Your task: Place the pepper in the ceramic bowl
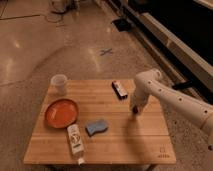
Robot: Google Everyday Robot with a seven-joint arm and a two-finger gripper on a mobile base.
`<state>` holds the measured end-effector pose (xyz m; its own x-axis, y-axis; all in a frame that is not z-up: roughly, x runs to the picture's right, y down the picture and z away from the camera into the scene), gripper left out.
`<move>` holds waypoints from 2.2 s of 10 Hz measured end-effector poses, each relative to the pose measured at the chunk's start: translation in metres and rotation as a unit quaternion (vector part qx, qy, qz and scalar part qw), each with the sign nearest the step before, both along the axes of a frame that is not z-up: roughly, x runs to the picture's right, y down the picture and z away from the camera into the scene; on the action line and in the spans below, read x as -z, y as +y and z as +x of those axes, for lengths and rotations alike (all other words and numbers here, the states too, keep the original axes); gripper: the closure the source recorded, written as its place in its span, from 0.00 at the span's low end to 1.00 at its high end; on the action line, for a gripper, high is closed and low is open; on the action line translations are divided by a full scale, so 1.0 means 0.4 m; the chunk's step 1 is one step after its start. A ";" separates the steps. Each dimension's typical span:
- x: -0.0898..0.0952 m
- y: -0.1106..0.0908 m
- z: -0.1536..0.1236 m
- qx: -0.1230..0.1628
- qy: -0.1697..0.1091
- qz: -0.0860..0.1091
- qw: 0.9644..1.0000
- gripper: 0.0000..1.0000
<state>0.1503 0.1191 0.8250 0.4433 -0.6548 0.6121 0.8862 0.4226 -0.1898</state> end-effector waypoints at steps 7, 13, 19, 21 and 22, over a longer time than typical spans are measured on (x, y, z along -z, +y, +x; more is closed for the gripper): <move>0.217 0.062 -0.291 0.059 -0.128 -0.023 0.990 1.00; 0.206 0.055 -0.307 0.063 -0.135 -0.019 0.989 1.00; 0.122 -0.015 -0.530 0.125 -0.219 0.003 0.968 1.00; 0.112 -0.027 -0.618 0.144 -0.250 0.006 0.957 1.00; 0.111 -0.029 -0.660 0.154 -0.265 0.006 0.952 1.00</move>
<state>-0.1136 0.1075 0.7805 -0.1388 -0.7123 0.6880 0.9384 0.1274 0.3211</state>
